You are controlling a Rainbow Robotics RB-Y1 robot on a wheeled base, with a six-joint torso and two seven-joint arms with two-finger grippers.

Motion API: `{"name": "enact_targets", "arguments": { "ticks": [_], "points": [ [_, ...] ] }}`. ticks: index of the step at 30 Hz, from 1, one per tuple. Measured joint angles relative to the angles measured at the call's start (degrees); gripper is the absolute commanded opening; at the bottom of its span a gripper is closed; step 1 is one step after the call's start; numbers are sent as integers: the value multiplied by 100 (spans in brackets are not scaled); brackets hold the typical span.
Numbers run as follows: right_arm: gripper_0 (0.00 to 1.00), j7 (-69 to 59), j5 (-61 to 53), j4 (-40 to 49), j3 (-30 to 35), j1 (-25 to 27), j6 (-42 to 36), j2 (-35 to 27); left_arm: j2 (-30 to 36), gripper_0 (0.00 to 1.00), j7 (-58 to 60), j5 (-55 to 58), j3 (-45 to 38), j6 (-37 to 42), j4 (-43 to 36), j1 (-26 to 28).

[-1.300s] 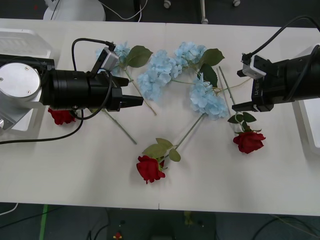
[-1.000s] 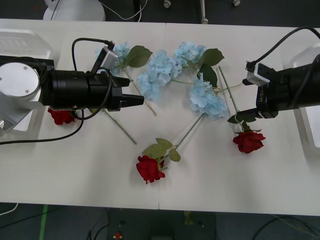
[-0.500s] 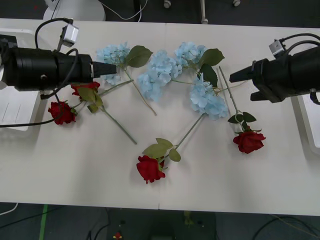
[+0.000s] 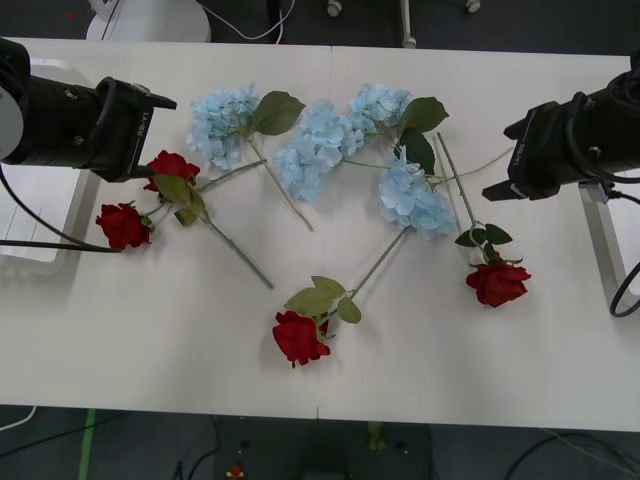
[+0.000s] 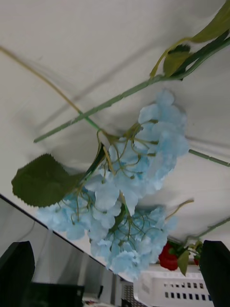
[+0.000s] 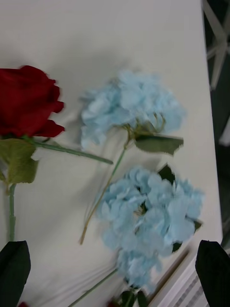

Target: Put the red flowers into the right box and the blue flowers into the left box

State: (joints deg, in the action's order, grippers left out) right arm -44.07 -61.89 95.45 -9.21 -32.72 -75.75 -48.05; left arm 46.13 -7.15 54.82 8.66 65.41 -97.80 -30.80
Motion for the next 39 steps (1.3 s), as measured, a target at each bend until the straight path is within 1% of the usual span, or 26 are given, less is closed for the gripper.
{"name": "enact_targets", "arguments": {
  "ticks": [2,4,5,8,12,19,25,30,34,39],
  "points": [
    [100,-346,348,-49,-3,-2,-268,148,-125,100,1399,-870,-1,387,-248,0],
    [100,-737,514,-192,-5,-5,-416,310,-252,100,2300,-1315,-2,746,-348,0],
    [100,-914,575,-276,-7,-5,-492,386,-316,100,2438,-1515,-2,905,-363,0],
    [100,-1141,802,-579,-14,-7,-513,625,-493,100,2308,-2110,3,1450,-366,0],
    [100,-1142,1019,-986,-14,-8,-250,866,-584,100,2464,-2643,149,1905,-311,0],
    [100,-1142,1251,-1295,-41,-11,-246,987,-601,100,4181,-3014,370,1957,157,46],
    [100,-1142,1395,-1776,-48,-13,-194,1175,-788,100,3813,-3313,370,1947,547,70],
    [100,-1142,1481,-2043,-54,-13,10,1372,-1039,100,3790,-3541,370,1870,915,71],
    [100,-1142,1577,-2128,-56,-13,44,1528,-1280,100,3790,-3783,370,1707,1177,71],
    [100,-1142,1661,-2130,-61,-13,45,1645,-1539,100,3793,-3885,370,1730,1250,60]
  ]
}}
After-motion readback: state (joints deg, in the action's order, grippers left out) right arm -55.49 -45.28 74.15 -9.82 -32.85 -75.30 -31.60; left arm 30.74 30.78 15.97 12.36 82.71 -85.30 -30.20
